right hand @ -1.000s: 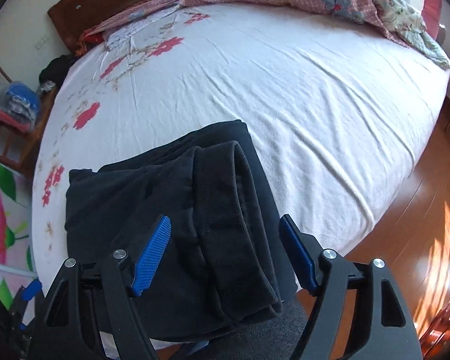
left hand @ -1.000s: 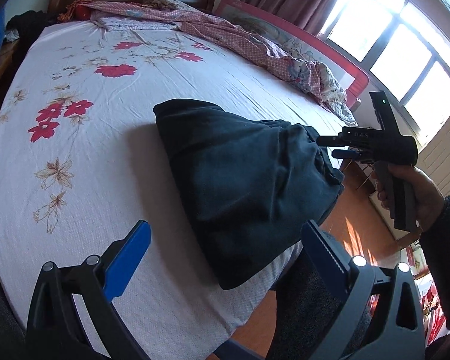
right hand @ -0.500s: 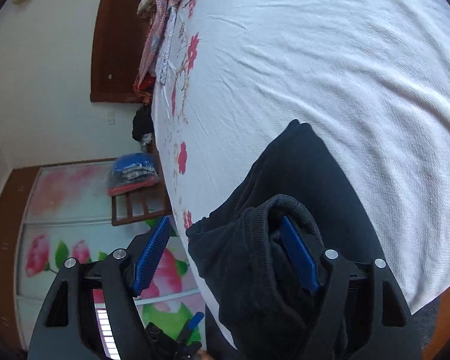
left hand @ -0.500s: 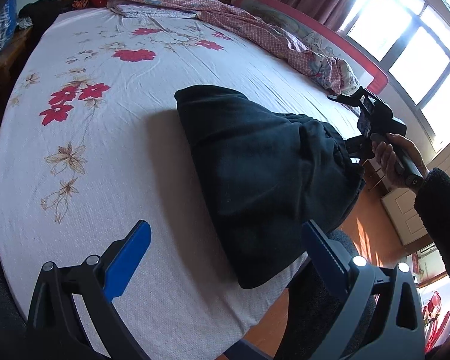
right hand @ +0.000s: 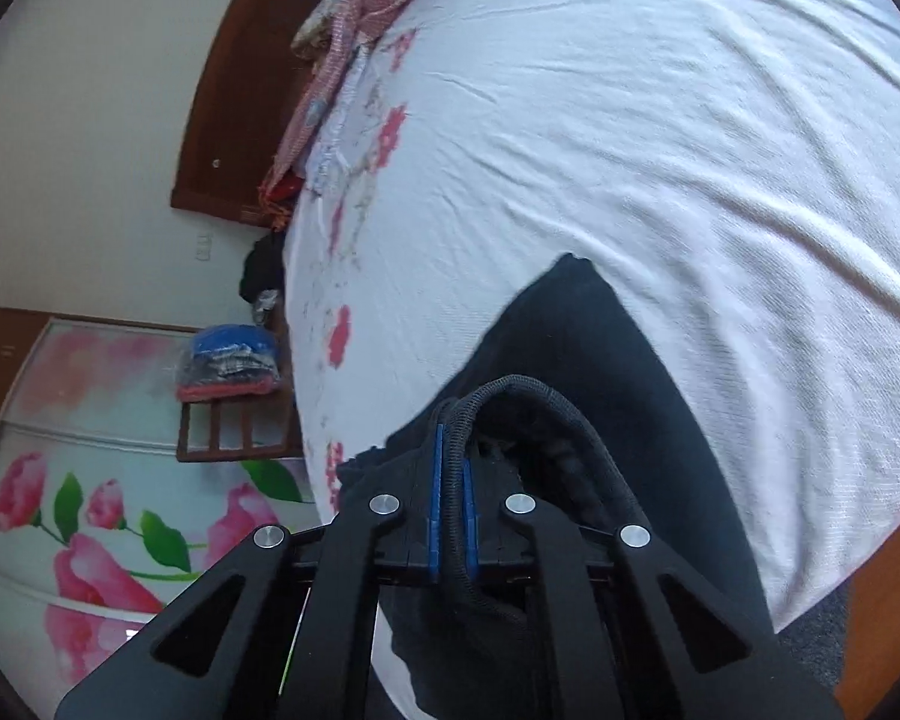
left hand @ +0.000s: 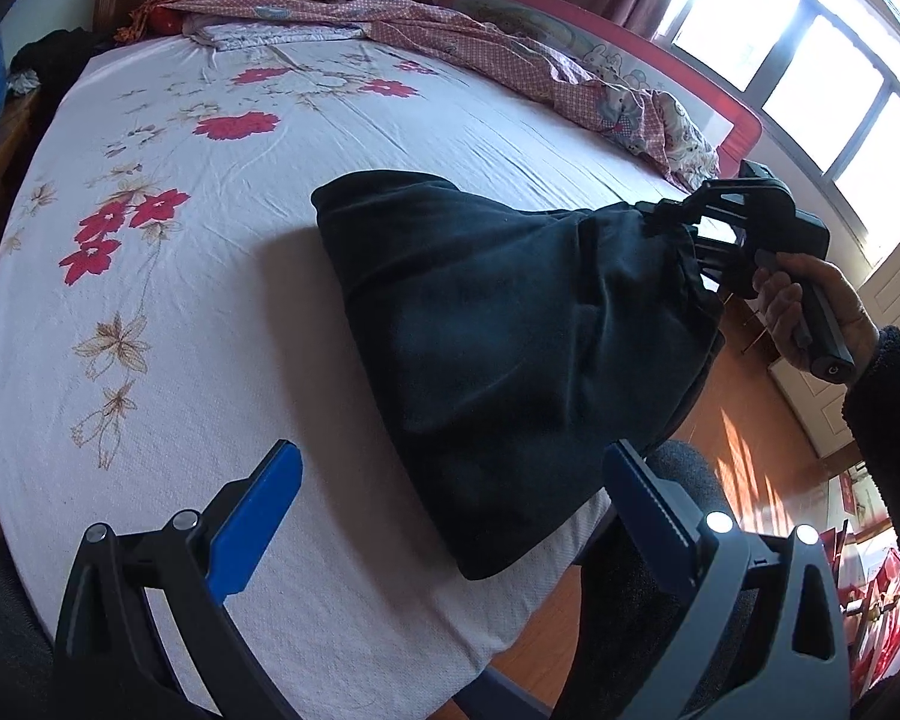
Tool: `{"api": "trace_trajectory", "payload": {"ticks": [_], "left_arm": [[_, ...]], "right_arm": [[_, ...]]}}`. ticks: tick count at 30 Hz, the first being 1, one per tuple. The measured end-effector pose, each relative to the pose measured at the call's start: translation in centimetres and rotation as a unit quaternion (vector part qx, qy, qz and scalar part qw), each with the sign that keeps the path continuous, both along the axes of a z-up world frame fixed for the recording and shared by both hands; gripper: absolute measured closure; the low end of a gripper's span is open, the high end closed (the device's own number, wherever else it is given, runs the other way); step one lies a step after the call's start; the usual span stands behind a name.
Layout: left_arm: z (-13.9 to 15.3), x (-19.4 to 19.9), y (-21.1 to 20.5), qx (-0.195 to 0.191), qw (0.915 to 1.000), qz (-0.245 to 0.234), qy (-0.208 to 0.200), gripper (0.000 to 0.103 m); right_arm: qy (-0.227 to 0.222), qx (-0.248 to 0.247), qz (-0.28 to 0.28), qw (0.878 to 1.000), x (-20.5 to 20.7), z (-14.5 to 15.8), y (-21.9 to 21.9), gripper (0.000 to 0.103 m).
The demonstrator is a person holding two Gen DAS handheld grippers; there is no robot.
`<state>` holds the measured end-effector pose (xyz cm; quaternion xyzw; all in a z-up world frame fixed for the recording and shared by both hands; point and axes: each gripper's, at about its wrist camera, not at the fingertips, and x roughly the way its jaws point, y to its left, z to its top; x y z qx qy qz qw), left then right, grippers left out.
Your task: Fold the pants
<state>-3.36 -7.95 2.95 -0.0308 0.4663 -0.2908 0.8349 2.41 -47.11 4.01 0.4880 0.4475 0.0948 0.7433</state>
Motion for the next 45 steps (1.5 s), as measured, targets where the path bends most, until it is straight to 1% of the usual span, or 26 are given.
{"api": "trace_trajectory", "payload": {"ticks": [2,4,6,7,9,11,12,13,14,15,18,21,23,25,26,28,30,31,34,35,36,39,41,42,44,45], "left_arm": [[0.5,0.5,0.7,-0.001,0.9998,0.02,-0.005,0.003],[1.3,1.3,2.0,-0.017,0.9988,0.046,-0.008,0.003],[2.1,1.9,2.9,-0.022,0.9971,0.07,-0.019,0.002],[2.4,2.1,3.2,-0.023,0.9963,0.079,-0.027,0.002],[2.8,2.6,3.6,-0.023,0.9955,0.086,-0.032,0.002],[2.7,2.8,3.6,-0.023,0.9953,0.087,-0.037,0.002],[2.5,2.8,3.4,-0.018,0.9954,0.086,-0.037,0.002],[2.1,3.0,3.2,-0.013,0.9959,0.083,-0.034,0.002],[1.8,3.1,2.7,-0.009,0.9966,0.077,-0.029,0.002],[1.5,3.1,2.3,-0.005,0.9972,0.071,-0.024,0.002],[1.3,2.6,1.6,-0.002,0.9983,0.055,-0.018,0.002],[0.6,1.8,1.1,-0.003,0.9992,0.039,-0.01,0.002],[-0.4,1.5,0.4,-0.003,0.9995,0.027,0.013,0.002],[-0.9,1.0,-0.3,0.001,0.9997,0.011,0.023,0.002],[-0.8,0.7,-0.6,0.004,0.9998,0.004,0.019,0.002],[-0.4,0.3,-0.8,0.004,0.9999,-0.006,0.011,0.002],[0.1,0.2,-0.7,-0.001,1.0,-0.005,0.005,0.002],[0.3,0.2,-0.5,-0.004,1.0,-0.002,0.004,0.002],[0.3,0.4,0.1,-0.013,0.9998,0.009,0.008,0.002],[0.2,0.6,0.4,-0.013,0.9997,0.014,0.012,0.002],[0.1,0.7,0.6,-0.016,0.9996,0.017,0.016,0.002],[0.2,1.1,1.3,-0.021,0.9994,0.024,0.016,0.002],[0.6,1.4,1.7,-0.027,0.9995,0.011,0.008,0.002],[0.8,1.7,1.8,-0.031,0.9995,-0.001,0.007,0.002],[1.2,2.7,1.4,-0.045,0.9982,-0.041,0.007,0.002],[1.3,3.2,0.9,-0.05,0.997,-0.059,0.007,0.002]], "right_arm": [[-0.053,0.007,0.006,0.999,0.7,2.1,0.6,0.099],[-0.115,0.016,0.015,0.993,1.4,4.6,1.3,0.099],[-0.152,0.0,0.025,0.988,1.8,6.5,1.6,0.099],[-0.143,-0.012,0.022,0.989,1.9,6.5,1.5,0.099],[-0.107,-0.026,0.003,0.994,1.8,4.6,0.2,0.099],[-0.049,-0.035,-0.015,0.998,1.3,0.6,-1.3,0.099],[-0.021,-0.027,-0.019,0.999,1.2,-1.5,-2.0,0.099],[-0.001,0.003,-0.028,1.0,0.9,-3.7,-2.8,0.088],[0.013,0.017,-0.054,0.998,0.2,-4.8,-3.6,0.056],[0.003,0.021,-0.066,0.998,-0.5,-4.5,-3.9,0.055],[-0.036,-0.013,-0.071,0.997,-3.4,-0.4,-3.5,0.055],[-0.002,-0.047,-0.069,0.997,-6.4,1.0,-2.6,0.055],[0.031,-0.033,-0.084,0.995,-8.3,0.2,-2.4,0.055],[0.037,-0.028,-0.098,0.994,-9.5,-0.7,-2.2,0.055],[0.048,-0.03,-0.101,0.993,-9.6,-1.2,-2.2,0.055],[0.053,-0.004,-0.106,0.993,-9.6,-2.5,-2.0,0.055],[0.068,-0.011,-0.111,0.991,-9.4,-3.5,-1.8,0.055],[0.058,0.007,-0.107,0.992,-9.1,-3.8,-1.4,0.055],[0.065,-0.02,-0.102,0.992,-7.7,-4.0,-0.3,0.056],[0.063,-0.022,-0.099,0.993,-7.5,-4.1,-0.1,0.064],[0.065,-0.042,-0.093,0.993,-7.4,-3.9,0.1,0.078],[0.04,-0.043,-0.096,0.994,-8.7,-1.9,0.1,0.093],[0.014,-0.054,-0.096,0.994,-10.1,0.8,0.2,0.096],[0.017,-0.071,-0.094,0.993,-10.7,1.5,0.3,0.096],[0.045,-0.094,-0.085,0.991,-11.4,1.0,0.2,0.096],[0.058,-0.081,-0.092,0.991,-11.9,-0.2,-0.2,0.096]]}}
